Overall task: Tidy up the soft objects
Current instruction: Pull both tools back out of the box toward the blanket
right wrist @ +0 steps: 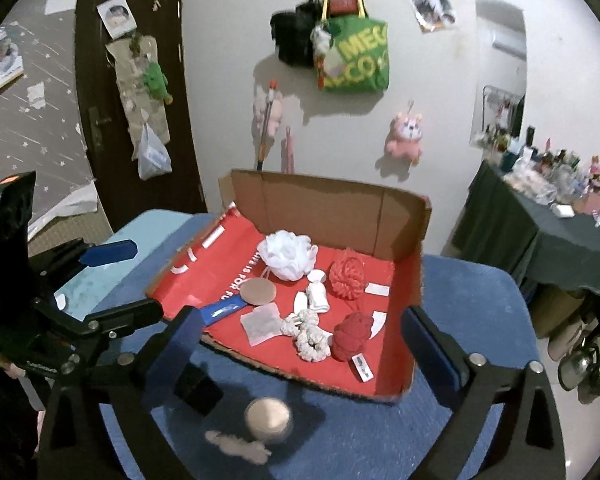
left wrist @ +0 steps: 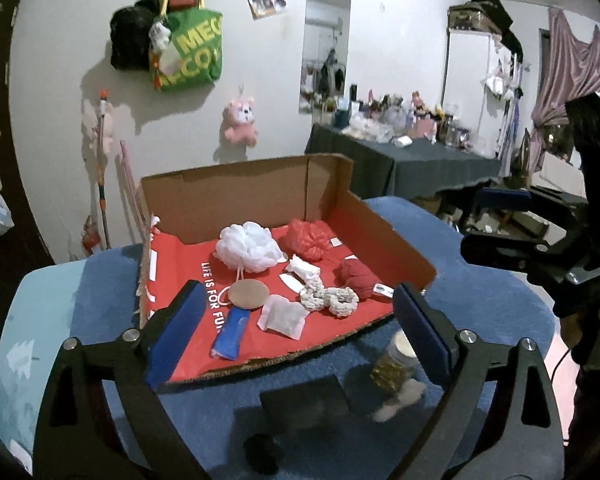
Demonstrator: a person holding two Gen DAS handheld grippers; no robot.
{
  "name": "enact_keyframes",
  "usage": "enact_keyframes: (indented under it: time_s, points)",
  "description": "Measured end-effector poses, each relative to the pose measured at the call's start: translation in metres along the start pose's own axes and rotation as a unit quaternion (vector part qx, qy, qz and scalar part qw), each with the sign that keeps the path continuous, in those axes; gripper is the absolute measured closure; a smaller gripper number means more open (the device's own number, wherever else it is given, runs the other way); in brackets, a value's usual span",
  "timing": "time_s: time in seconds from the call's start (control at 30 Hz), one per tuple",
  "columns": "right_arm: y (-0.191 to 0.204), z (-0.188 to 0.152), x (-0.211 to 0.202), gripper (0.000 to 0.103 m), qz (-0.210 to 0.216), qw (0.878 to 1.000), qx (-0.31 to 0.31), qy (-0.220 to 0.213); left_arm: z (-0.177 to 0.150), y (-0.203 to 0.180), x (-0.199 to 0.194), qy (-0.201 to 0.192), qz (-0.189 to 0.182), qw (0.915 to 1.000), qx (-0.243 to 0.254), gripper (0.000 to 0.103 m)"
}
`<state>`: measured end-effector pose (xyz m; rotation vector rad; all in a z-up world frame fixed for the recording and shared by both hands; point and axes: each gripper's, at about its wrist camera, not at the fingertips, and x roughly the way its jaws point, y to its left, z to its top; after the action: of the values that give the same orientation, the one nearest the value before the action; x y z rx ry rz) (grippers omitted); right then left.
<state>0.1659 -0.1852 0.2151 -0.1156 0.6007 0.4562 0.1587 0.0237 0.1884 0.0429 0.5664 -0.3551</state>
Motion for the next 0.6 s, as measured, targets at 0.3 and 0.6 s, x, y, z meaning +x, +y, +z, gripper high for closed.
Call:
enact_keyframes:
  time_s: [0.3,0.6]
  points:
    - [0.022,-0.043,-0.052,0.0,-0.03,0.998,0.006,-0.061,-0.034,-0.017,-0.049,-0.054,0.013,0.9984,-0.009,0.004]
    - [0.034,-0.097,-0.061,0.0,-0.071,0.994,0.021,-0.08,-0.076,-0.032,-0.062,-0.06,0.012,0.9978,-0.028,0.004]
